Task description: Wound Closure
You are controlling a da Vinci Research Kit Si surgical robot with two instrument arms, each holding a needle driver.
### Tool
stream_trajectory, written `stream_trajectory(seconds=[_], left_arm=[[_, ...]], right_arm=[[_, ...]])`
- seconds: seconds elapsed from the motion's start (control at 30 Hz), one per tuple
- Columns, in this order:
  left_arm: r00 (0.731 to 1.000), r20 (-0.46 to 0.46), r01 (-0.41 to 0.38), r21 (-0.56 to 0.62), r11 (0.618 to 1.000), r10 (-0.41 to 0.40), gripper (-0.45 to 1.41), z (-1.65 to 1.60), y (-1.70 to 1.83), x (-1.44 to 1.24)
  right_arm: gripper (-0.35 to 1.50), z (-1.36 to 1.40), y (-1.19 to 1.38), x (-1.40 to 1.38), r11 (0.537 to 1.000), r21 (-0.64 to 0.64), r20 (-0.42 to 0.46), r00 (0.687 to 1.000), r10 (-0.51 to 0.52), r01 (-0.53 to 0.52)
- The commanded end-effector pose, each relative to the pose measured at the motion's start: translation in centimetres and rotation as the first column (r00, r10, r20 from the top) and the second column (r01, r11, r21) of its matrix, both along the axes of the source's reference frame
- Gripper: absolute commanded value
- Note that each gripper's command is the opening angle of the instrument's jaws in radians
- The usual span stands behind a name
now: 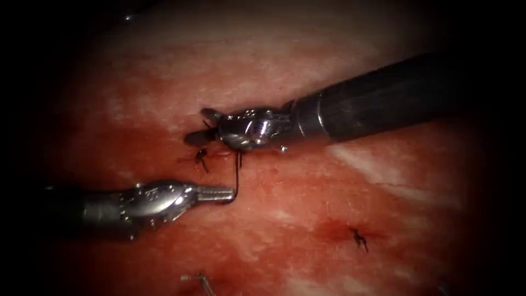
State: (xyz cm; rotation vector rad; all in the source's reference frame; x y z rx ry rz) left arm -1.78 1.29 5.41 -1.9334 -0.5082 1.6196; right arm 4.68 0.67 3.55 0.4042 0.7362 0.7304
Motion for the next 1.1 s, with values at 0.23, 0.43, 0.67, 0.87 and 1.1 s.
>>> stream_trajectory(seconds=[0.23, 0.43, 0.67, 0.87, 1.1], left_arm=[[1.0, 0.0, -0.003, 0.005, 1.0, 0.003, -0.45, 0.07, -0.11, -0.04], [1.0, 0.002, -0.007, 0.004, 1.0, 0.007, -0.45, 0.07, -0.14, 0.01], [1.0, 0.002, -0.007, 0.004, 1.0, 0.007, -0.45, 0.05, -0.15, 0.01], [1.0, 0.0, -0.01, 0.004, 1.0, 0.01, -0.45, 0.05, -0.15, 0.01], [1.0, 0.004, -0.014, 0.004, 1.0, 0.014, -0.45, 0.03, -0.16, 0.05]], right_arm=[[0.66, 0.3, -0.09, 0.09, 0.998, 0.052, 0.083, 0.996, -0.033, 0.028], [0.74, 0.21, -0.12, 0.01, 0.994, 0.106, 0.105, 0.994, -0.002, -0.009], [0.15, 0.17, -0.18, 0.0, 0.974, 0.188, 0.145, 0.984, 0.099, -0.126], [-0.33, 0.22, -0.22, 0.05, 0.951, 0.243, 0.177, 0.972, 0.152, -0.193], [-0.13, 0.21, -0.19, 0.05, 0.942, 0.265, 0.179, 0.97, 0.163, -0.207]])
